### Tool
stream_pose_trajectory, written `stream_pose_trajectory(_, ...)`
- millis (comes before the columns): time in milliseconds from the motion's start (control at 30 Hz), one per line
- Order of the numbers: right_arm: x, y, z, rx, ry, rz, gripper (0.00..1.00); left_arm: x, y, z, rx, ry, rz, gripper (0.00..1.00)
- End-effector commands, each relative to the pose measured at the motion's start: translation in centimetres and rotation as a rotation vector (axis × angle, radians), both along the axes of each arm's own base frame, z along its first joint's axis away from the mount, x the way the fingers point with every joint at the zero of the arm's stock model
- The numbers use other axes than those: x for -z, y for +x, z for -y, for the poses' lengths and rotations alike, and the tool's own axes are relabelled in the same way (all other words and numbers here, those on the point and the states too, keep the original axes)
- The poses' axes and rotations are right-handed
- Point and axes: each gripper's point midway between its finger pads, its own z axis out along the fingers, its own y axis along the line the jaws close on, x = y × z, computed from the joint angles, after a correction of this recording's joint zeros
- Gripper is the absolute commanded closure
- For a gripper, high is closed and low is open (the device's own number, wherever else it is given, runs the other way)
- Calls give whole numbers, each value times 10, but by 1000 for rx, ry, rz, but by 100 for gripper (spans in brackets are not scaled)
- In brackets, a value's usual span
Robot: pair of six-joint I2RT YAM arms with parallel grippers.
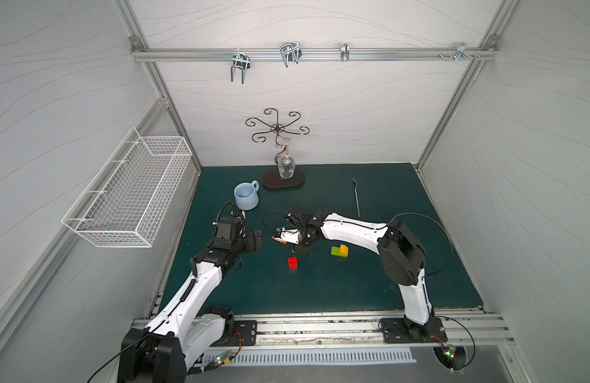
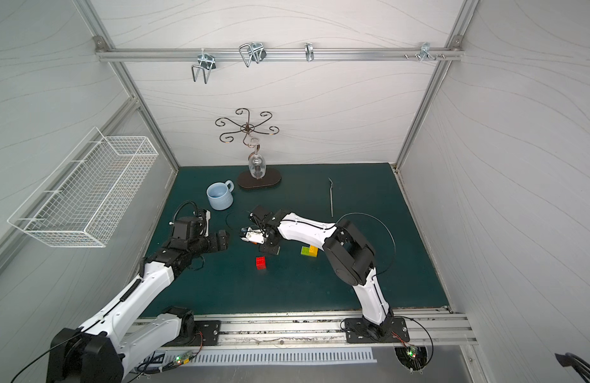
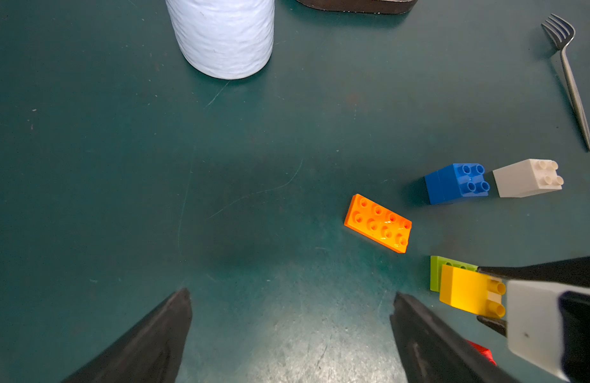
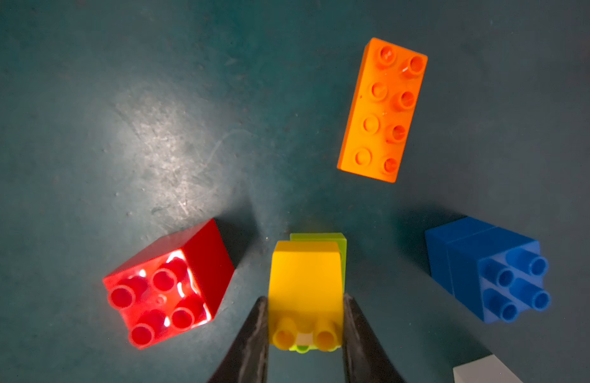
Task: Assemble a fork with lego
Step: Assemble the lego brick with the lego brick.
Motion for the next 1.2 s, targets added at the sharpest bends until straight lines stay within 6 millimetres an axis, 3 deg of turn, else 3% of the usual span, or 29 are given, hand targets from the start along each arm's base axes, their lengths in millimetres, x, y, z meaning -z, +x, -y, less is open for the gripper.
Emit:
stream_pose_trajectory(0, 29, -9, 20, 27, -110, -48, 100, -9, 9, 1, -16, -25, 43, 0)
stream_pose_trajectory(367, 5, 11, 12, 83, -54, 10, 100, -9, 10, 1, -16, -24, 45, 0)
stream_pose_trajectory(933, 40, -1, 41, 112, -204, -135, 100, -9, 10, 1, -14, -26, 45, 0)
stream_pose_trajectory(1167, 57, -5, 51, 46, -299, -102, 100, -8, 11, 1, -15, -25, 44, 0)
